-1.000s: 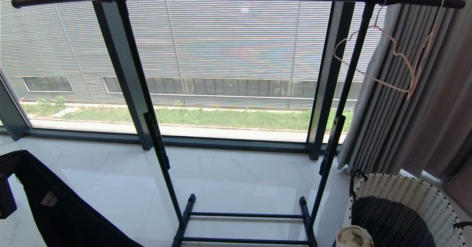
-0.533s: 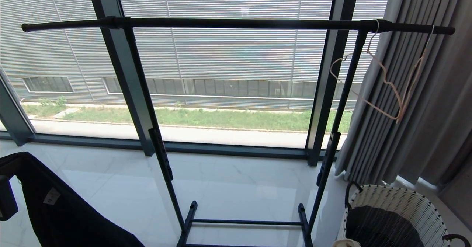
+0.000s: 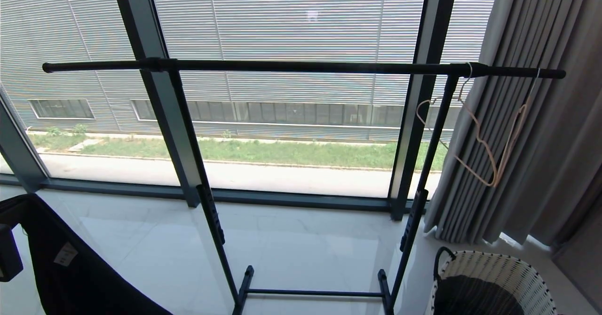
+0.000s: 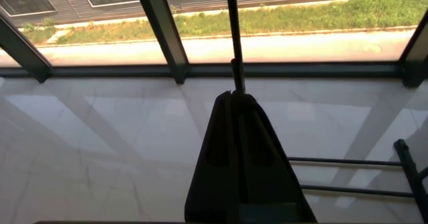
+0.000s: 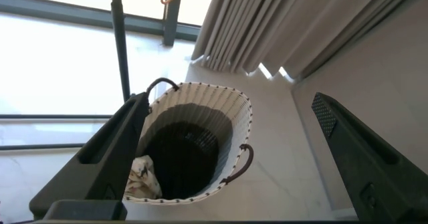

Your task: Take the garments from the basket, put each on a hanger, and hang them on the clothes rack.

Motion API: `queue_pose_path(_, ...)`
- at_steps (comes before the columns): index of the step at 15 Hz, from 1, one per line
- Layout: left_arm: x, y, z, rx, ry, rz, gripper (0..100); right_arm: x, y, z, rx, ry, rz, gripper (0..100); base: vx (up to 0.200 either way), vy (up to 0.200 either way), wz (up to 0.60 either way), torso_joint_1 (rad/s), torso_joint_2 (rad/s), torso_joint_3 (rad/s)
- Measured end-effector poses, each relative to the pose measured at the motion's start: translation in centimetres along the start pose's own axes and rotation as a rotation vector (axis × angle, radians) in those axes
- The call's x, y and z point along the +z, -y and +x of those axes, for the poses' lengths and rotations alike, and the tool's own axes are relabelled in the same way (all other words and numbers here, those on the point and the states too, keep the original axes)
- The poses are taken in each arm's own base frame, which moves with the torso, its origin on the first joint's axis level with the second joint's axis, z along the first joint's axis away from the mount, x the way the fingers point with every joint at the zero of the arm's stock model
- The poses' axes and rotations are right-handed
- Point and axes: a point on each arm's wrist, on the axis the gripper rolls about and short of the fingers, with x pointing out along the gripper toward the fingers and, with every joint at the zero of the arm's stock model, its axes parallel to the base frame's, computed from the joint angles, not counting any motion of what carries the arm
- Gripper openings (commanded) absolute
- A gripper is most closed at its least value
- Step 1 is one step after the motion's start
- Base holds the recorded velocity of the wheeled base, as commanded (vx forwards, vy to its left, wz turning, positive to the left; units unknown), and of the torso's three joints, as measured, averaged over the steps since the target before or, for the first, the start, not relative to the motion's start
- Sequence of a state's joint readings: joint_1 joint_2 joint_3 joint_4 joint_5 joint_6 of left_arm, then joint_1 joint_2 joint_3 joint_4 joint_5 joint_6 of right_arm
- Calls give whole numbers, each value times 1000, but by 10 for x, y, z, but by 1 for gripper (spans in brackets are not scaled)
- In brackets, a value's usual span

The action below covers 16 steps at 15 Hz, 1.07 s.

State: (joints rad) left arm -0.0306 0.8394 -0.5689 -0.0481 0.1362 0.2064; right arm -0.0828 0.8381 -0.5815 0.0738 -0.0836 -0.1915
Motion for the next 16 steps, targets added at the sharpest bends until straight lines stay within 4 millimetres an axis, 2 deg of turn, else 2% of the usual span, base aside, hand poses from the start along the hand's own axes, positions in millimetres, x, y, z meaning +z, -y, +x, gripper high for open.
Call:
queue_pose_path(3, 0, 0, -1, 3, 2, 1, 0, -1, 0, 0, -1, -5, -2, 100, 0, 0, 0, 131, -286, -149)
queue_pose_path(7, -1, 0, -2, 16, -2, 27, 0, -3, 0, 2, -1, -14, -5, 100, 0, 0, 0, 10, -19, -13)
queue_pose_path(14, -3, 0, -5, 14, 12, 26, 0, -3, -1, 2, -1, -18, -8, 100, 0, -200, 0, 4, -1, 0)
queue_pose_path(16, -3, 0, -5, 14, 11, 26, 0, -3, -1, 2, 1, -17, -9, 100, 0, 0, 0, 0, 0, 0)
